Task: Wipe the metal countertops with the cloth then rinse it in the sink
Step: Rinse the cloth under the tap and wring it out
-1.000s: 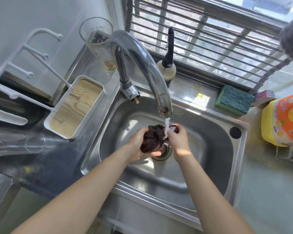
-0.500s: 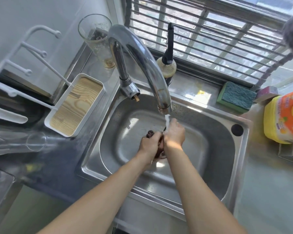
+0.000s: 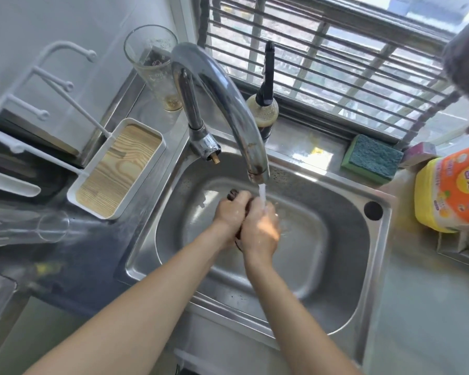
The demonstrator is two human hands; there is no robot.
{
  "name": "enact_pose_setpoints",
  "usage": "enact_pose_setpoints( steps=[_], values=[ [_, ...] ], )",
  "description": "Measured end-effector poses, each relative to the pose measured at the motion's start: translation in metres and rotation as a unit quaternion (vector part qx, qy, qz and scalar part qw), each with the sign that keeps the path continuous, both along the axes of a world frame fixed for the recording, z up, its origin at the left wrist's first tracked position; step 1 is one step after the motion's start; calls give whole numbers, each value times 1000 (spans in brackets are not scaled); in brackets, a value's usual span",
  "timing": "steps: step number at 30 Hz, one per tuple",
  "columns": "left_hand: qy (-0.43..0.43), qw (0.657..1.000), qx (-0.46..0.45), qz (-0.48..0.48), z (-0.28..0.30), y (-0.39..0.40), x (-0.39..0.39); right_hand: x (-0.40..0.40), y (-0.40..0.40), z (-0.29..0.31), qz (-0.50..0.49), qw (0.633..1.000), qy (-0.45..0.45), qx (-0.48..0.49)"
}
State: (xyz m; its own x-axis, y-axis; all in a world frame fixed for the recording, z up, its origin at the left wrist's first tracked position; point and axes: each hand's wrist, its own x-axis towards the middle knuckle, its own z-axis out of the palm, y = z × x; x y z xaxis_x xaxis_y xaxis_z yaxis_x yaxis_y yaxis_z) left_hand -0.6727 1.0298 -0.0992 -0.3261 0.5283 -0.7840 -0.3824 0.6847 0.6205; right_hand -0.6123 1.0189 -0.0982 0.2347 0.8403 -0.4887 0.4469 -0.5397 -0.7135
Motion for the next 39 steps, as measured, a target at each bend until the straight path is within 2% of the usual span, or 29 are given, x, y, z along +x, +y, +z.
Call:
enact_pose_setpoints(
  steps=[2, 3, 4, 6, 9, 13, 16, 19, 20, 22, 25, 28, 30, 36, 39],
  values=[
    [20, 999, -20, 22, -2, 2, -10, -4, -28, 13, 52, 994, -8, 96],
    [14, 1000, -20, 15, -4, -1, -11, -2, -25, 8, 59, 993, -31, 101],
    [4, 1000, -17, -3, -8, -5, -6, 3, -11, -4, 46, 996, -46, 61],
    [-22, 998, -26, -49, -6, -18, 10, 14, 25, -23, -28, 999, -20, -37],
    [-57, 996, -12, -67, -10, -25, 22, 33, 53, -34, -133, 987, 6, -86],
    [-97, 994, -11, 54, -19, -9, 6, 42, 35, -24, -213, 969, 89, -89],
    [-80, 992, -21, 100, -28, 0, -1, 25, -2, -15, -73, 993, 75, -63],
    [-64, 996, -35, 41, -33, -1, -4, 11, -22, -10, 26, 998, 27, 43],
    [-48, 998, -38, 21, -30, -4, -3, 10, -14, -13, 31, 998, 5, 54],
    [-29, 998, -41, -27, -19, -11, 4, 15, 15, -21, 6, 1000, -20, -1],
    [-39, 998, -16, -51, -13, -15, 18, 20, 41, -12, -63, 995, 20, -80],
    [-30, 999, -16, 26, -13, -4, 1, 4, -4, 9, -3, 1000, 17, -23],
    [-25, 999, -19, 39, -15, 1, -5, 3, -27, 21, 25, 999, 28, 30],
    [-14, 997, -30, -73, -2, -23, 22, 21, 34, 1, -61, 995, 27, -73],
    [3, 999, -35, -23, 0, -10, 4, 6, -8, 17, 17, 999, -21, -32]
  ],
)
